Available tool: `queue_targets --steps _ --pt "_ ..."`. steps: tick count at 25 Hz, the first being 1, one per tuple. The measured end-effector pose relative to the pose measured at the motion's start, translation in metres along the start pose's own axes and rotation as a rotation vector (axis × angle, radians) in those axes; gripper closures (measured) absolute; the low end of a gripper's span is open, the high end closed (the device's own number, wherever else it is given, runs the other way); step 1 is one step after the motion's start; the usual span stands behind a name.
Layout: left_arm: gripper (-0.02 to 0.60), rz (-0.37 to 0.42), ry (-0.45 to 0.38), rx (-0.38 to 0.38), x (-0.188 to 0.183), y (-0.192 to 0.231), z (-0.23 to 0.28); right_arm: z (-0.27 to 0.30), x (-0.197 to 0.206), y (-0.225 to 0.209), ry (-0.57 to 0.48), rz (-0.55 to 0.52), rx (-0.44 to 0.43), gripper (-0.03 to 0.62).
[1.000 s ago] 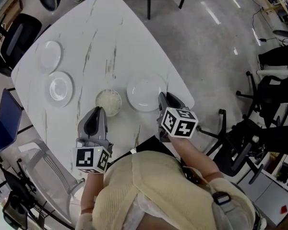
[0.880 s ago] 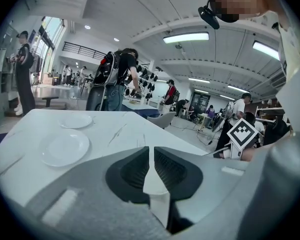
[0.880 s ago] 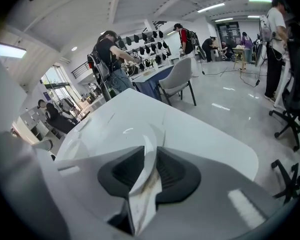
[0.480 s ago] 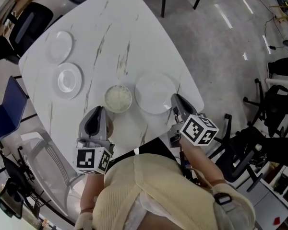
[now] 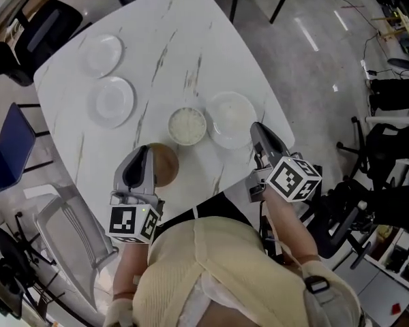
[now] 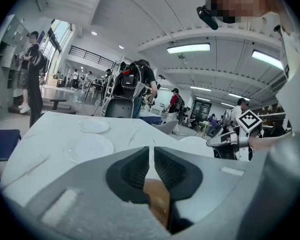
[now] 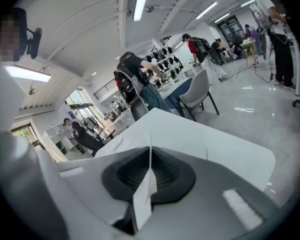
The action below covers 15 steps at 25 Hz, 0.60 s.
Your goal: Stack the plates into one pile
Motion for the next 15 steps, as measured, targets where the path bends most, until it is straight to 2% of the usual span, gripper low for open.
queue_targets --steps 11,15 --pt "0.56 -0.002 -0.065 -0.033 -0.007 0.028 -0.055 -0.025 -0.019 0.055 -0.119 -0.255 0.038 0.579" --pt "0.56 -0.001 -0.076 -0.061 -0.007 0.041 -0.074 -0.025 -0.032 0.079 -0.156 -0.303 0.003 0.58"
Point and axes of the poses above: the fingertips, and each gripper's own axes: z forward along the fingers, y to its left, x out of its underside, the point moved 8 cm from there along -z, backward along the fingers
